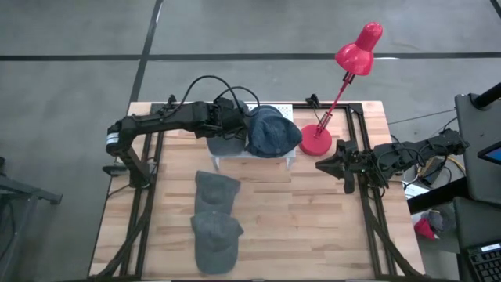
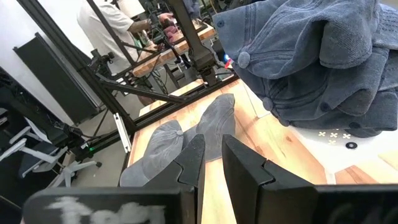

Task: Pick & Place hat
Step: Put the left gray cap on the shelf

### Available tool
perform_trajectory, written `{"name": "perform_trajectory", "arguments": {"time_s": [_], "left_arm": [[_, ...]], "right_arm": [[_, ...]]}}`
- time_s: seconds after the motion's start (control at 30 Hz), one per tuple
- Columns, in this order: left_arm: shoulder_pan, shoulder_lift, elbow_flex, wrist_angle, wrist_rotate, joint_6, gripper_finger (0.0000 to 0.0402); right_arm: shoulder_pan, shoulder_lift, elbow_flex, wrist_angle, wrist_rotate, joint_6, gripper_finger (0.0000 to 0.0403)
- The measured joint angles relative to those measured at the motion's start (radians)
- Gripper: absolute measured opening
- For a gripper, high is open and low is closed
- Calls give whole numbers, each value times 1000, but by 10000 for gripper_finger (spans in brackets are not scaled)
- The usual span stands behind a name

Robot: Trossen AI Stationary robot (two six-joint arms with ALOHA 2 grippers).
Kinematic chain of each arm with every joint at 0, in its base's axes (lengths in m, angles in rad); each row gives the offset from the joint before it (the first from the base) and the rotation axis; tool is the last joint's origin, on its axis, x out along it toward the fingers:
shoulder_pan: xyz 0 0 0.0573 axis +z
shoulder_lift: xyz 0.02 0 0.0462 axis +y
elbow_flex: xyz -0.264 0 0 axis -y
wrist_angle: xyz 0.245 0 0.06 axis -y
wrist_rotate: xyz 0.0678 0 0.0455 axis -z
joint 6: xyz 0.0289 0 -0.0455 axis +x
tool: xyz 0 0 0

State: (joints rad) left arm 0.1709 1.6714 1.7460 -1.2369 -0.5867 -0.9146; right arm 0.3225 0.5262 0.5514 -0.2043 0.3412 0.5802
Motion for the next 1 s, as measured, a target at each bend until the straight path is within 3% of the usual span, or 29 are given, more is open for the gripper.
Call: {"name": "perform_trajectory", "arguments": {"time_s": [1.0], "left_arm": [[0,0,0,6,40,48,37]], "right_arm": [[0,0,0,0,0,0,52]]}}
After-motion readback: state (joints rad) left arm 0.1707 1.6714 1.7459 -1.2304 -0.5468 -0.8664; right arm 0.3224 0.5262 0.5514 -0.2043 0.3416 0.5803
